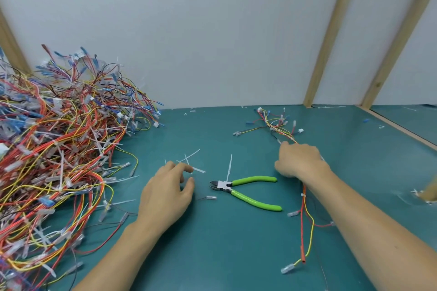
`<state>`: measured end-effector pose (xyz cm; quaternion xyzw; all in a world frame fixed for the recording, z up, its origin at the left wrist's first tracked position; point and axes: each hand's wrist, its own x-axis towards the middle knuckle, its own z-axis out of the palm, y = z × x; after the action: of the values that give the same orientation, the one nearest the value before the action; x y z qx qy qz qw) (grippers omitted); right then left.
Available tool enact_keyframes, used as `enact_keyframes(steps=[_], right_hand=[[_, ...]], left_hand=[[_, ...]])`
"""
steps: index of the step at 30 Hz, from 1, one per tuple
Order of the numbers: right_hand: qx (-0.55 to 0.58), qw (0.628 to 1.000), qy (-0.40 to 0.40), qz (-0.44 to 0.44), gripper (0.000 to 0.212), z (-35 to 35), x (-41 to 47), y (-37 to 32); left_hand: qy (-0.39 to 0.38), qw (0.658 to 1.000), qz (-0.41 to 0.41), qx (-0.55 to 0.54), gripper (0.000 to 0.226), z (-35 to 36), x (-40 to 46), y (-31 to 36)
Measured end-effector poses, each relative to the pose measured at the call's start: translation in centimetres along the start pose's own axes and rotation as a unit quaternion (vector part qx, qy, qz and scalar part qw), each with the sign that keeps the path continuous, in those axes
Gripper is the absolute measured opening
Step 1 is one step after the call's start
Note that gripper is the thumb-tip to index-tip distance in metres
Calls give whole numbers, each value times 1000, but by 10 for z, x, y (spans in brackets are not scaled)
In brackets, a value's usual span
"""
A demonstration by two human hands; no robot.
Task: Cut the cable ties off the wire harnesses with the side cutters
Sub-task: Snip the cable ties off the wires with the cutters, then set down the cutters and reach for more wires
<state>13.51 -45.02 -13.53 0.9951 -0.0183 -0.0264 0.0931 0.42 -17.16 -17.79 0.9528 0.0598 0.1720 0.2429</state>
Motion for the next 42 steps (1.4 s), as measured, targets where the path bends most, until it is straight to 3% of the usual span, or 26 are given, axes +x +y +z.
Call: enact_keyframes(steps=[5,15,18,20,24,28,31,34,38,42], right_hand=[[129,990,30,57,51,15,15,9],[105,993,38,36,44,16,55,52],[85,987,95,101,50,18,51,56],[66,989,49,126,47,18,46,64],[-43,995,-5,87,37,8,38,74],[-118,988,-72,67,42,-4,34,70],[-138,988,-32,61,45,-11,34,56],[-27,996,82,17,45,-10,48,33],[196,979,49,-35,36,7,69,3],[218,976,-7,-18,54,18,89,1]], left_hand=[[-6,1000,-26,7,18,1,1,-4],[3,1000,-30,2,12,2,3,-6],[6,1000,-27,1,12,3,3,-6],[4,1000,-27,3,11,2,3,-5],[4,1000,-24,2,11,2,3,-3],[1,1000,-26,-3,11,0,2,-2],[2,1000,-30,-2,11,0,2,0],[-1,1000,-24,-2,10,1,0,5],[-2,1000,-17,-4,10,0,-3,2],[10,1000,-10,-5,11,0,0,-1]])
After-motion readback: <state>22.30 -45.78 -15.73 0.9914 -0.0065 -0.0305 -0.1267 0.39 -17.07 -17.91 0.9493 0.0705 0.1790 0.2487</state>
